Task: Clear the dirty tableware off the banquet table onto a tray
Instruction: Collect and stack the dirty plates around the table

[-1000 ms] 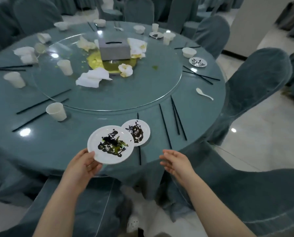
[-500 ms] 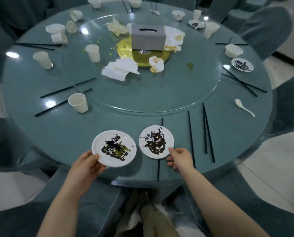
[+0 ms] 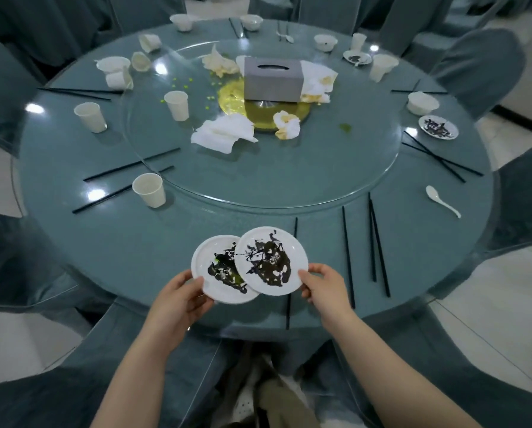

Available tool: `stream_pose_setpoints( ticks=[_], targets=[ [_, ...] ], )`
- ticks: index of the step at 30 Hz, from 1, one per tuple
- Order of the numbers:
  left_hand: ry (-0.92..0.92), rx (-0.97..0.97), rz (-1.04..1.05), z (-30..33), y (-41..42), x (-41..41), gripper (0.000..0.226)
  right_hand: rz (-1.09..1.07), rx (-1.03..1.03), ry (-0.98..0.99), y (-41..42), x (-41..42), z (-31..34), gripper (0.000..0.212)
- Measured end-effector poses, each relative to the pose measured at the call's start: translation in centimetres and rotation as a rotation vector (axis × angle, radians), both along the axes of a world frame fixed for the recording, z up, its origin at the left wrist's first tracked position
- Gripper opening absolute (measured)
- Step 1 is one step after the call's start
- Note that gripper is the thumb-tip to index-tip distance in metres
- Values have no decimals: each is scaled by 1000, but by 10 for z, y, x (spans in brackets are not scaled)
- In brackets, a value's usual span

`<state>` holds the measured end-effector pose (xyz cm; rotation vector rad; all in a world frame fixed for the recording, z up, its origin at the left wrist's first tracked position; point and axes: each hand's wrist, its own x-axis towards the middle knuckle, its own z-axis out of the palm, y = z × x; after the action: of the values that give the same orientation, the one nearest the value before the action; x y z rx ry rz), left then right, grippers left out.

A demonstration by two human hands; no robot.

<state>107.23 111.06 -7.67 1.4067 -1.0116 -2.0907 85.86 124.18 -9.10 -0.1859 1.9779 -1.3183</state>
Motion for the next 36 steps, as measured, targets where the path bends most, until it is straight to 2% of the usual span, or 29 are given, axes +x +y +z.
stream_pose_setpoints(
  ticks=[6, 12, 16, 21, 26, 36],
  targets=[
    [51, -36, -117, 10, 25, -21, 13, -35, -112, -4, 32, 10, 20, 7],
    [100, -111, -295, 39, 53, -53, 15, -76, -268, -147, 75, 1, 38, 16],
    [133, -155, -438, 59, 94, -78, 20, -140, -333, -89, 126, -10, 50, 20],
    [175, -155, -605, 78, 188, -125, 21, -192, -322, 68, 244, -29, 73, 29],
    [240, -179, -755, 86, 318, -163, 20, -302, -280, 217, 390, -45, 103, 35],
    [289, -152, -1000, 87, 541, -232, 23, -545, -305, 198, 634, -54, 118, 30]
  ],
)
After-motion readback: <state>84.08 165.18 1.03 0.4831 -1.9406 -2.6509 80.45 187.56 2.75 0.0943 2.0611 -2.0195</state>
